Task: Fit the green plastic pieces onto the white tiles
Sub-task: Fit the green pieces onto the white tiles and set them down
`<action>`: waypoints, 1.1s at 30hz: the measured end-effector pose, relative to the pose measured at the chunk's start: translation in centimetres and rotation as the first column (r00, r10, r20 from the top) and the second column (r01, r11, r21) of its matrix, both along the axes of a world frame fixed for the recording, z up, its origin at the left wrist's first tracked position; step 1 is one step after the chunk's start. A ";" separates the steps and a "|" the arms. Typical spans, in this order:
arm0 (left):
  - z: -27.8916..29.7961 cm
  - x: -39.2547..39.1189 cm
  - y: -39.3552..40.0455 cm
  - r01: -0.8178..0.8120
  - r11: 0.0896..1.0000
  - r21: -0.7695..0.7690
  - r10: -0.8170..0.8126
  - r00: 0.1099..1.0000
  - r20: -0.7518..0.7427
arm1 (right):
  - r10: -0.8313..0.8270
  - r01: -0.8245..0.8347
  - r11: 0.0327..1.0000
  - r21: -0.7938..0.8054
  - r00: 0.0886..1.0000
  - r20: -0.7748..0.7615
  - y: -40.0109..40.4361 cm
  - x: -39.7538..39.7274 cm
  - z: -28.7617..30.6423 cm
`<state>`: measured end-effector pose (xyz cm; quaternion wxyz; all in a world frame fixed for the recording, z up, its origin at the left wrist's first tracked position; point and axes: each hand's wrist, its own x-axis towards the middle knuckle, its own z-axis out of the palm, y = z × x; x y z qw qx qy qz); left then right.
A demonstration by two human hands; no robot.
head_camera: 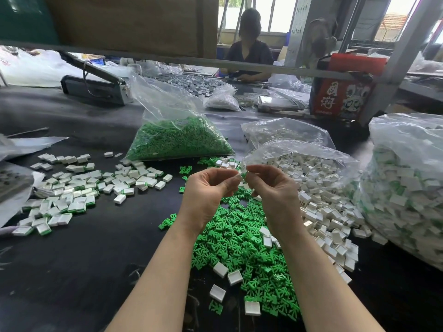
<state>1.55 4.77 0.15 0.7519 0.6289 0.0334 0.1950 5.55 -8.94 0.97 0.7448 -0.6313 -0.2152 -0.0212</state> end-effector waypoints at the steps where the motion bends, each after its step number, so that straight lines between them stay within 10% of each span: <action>1: 0.0 0.0 -0.1 0.000 1.000 0.007 0.000 1.000 -0.006 | -0.006 0.006 1.000 0.001 1.000 0.006 0.0 0.0 0.0; 33: 0.0 -0.1 0.1 0.012 1.000 -0.026 -0.013 1.000 -0.011 | -0.072 0.074 0.996 -0.046 0.996 0.045 0.2 -0.4 0.1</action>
